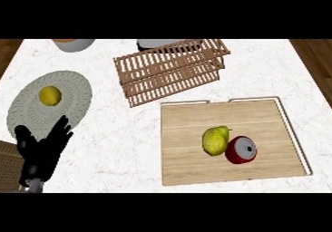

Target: Pick the can from the tray and place it in the tiered shelf

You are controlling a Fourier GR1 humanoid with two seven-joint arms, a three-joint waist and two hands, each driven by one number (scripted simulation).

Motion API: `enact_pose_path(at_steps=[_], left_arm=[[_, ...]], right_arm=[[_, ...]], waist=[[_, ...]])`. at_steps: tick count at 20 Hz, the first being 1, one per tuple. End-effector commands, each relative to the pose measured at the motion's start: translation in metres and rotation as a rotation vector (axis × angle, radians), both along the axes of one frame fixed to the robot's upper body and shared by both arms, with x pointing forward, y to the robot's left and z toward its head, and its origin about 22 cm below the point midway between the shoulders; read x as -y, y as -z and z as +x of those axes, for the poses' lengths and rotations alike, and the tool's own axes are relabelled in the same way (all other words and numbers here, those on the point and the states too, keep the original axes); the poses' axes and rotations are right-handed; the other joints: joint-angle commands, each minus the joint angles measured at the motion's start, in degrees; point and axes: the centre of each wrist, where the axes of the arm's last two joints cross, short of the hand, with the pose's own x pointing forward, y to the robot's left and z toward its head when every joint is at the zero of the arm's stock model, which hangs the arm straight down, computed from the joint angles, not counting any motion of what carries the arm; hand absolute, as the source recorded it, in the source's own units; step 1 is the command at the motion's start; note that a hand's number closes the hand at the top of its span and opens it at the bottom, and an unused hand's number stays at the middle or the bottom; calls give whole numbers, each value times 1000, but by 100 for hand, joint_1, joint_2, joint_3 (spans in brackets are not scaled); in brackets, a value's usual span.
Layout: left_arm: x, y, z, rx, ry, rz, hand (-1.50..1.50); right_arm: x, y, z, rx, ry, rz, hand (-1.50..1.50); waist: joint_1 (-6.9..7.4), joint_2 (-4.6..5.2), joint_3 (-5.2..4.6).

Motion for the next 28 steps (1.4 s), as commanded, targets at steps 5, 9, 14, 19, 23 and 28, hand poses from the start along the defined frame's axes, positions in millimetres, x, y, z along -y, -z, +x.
enact_pose_path(at_steps=[5, 9, 14, 19, 23, 28], left_arm=[[13, -10, 26, 9, 52, -12, 0], [20, -8, 24, 18, 93, -16, 0], [20, -15, 26, 19, 118, -15, 0], [26, -5, 30, 9, 113, 6, 0], [30, -11, 28, 10, 121, 7, 0], [19, -7, 25, 5, 117, 6, 0]], right_arm=[[-47, -79, -35, -203, -23, -9, -150], [-44, -83, -10, -248, 106, 5, -150], [-34, -77, 24, -334, 203, -27, -150], [-49, -85, 39, -436, 204, -9, -150], [-64, -68, 65, -531, 175, -32, -150], [-84, -46, 89, -609, 156, -56, -150]], waist=[[311, 110, -9], [551, 139, -10], [654, 144, -9], [606, 136, -15], [655, 119, 0], [645, 120, 0]])
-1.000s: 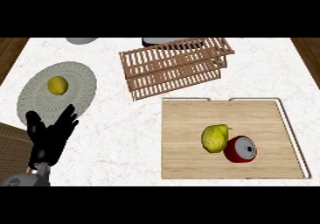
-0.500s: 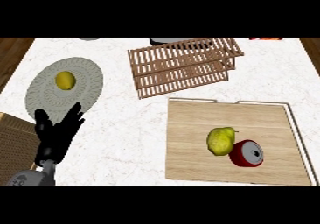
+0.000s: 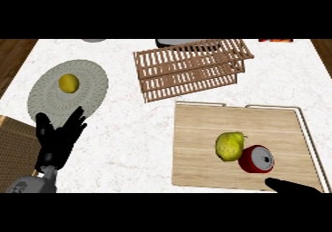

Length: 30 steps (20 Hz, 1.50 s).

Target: Pick the can from the tray and place it in the tiered shelf

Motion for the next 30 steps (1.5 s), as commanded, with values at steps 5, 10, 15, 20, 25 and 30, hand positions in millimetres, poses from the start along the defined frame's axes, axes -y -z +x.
enact_pose_path(at_steps=[5, 10, 15, 20, 25, 30], left_arm=[[17, 4, -2, -9, -17, -9, 0], [-9, -4, 4, -3, -12, -14, 0], [-17, 11, -10, 3, -37, -17, 0], [6, 12, -4, -2, -45, -14, 0], [-7, -1, -5, -8, -24, -9, 0], [-11, 3, -1, 6, -53, -14, 0]], right_arm=[[-27, 14, 29, -199, 166, 12, -150], [-44, 24, 39, -233, 189, -21, -150], [-57, 20, 44, -250, 197, -25, -150], [-61, 37, 62, -275, 208, -44, -150], [-67, 56, 57, -301, 237, -95, -150], [-71, 55, 71, -295, 239, -108, -150]], waist=[[-93, -28, 7], [-170, -38, 12], [-202, -48, 14], [-207, -42, 24], [-199, -57, 29], [-208, -44, 27]])
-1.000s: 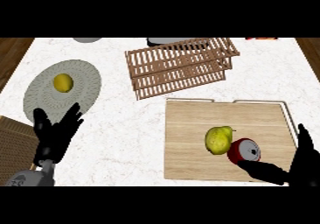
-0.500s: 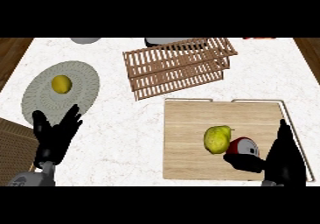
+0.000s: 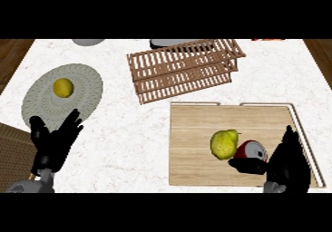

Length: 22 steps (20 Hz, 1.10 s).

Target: Pick the can from the tray and place it in the tiered shelf

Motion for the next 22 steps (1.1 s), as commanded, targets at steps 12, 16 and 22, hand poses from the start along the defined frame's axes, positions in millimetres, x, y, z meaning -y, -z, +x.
enact_pose_path(at_steps=[12, 16, 22], left_arm=[[-7, -6, -15, -8, 19, 9, 0], [9, 8, -4, -12, 3, -1, 0], [6, 3, -1, -1, -2, -27, 0]], right_arm=[[0, 29, 38, -46, 109, 53, -150], [-7, 26, 40, -216, -126, 31, 150], [-18, 53, 29, -70, -105, 82, 150]], waist=[[30, 12, 14], [-6, 16, 9], [-20, 8, 12]])
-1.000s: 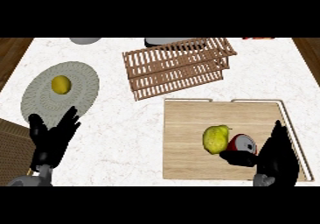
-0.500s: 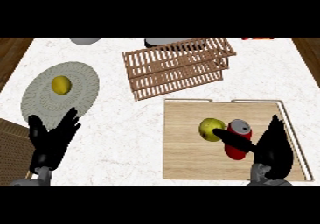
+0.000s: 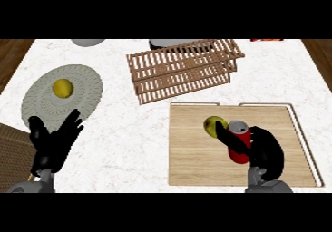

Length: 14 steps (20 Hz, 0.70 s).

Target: Pick the can from the tray and place it in the tiered shelf

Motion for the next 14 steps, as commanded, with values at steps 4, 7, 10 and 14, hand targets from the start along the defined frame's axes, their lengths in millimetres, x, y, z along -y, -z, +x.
enact_pose_path(at_steps=[4, 7, 10, 14], left_arm=[[7, 1, 9, -7, 2, -18, 0], [27, 21, -4, -5, 16, 21, 0], [9, -2, 10, 12, 54, 17, 0], [11, 0, 11, 3, 64, 1, 0]], right_arm=[[-39, -26, -5, 112, 25, -31, 150], [-61, -38, -5, 157, -206, -74, 150], [-108, -34, -18, 191, -710, 3, 150], [-145, -55, -40, 299, -1120, 82, 150]], waist=[[-20, 31, 27], [-13, 33, 25], [326, 87, 36], [405, 66, 34]])
